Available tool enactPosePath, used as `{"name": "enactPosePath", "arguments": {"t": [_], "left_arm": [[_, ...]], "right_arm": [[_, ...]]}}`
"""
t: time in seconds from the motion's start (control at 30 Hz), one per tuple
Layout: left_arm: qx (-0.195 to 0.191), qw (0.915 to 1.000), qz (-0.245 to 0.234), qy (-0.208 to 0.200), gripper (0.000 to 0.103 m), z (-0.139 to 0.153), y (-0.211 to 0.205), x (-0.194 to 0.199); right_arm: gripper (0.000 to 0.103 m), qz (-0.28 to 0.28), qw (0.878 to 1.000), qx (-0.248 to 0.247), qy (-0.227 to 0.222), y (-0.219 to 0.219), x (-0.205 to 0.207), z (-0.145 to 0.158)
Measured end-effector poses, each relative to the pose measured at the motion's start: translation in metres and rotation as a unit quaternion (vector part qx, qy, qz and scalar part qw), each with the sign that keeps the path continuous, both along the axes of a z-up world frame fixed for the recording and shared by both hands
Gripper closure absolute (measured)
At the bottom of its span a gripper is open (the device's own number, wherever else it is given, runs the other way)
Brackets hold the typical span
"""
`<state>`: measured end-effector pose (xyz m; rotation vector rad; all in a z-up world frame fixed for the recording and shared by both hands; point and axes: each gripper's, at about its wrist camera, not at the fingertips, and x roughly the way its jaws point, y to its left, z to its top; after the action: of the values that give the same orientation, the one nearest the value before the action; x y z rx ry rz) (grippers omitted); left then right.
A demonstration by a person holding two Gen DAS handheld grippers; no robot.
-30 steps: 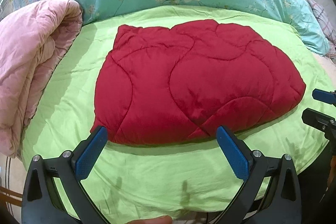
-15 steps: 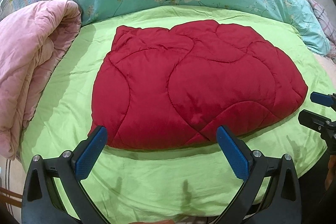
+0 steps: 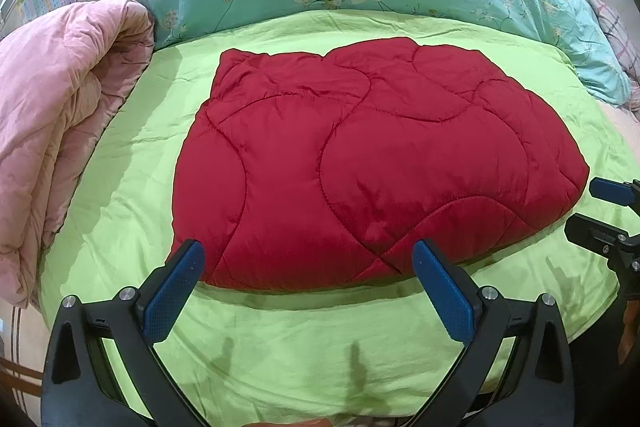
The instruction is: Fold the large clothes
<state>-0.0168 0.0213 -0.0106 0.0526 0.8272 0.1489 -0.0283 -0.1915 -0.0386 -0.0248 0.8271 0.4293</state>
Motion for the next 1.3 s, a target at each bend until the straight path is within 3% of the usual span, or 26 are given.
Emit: {"name": "enactPosePath", "arguments": {"t": [1.3], "left_arm": [[-0.001,1.0,-0.002,-0.001,0.0,0.0016,-0.0003,0.0032]], "right_arm": [[0.004,0.008,1.0,0.006,0.002,0.0056,0.0049,0.0024]]}}
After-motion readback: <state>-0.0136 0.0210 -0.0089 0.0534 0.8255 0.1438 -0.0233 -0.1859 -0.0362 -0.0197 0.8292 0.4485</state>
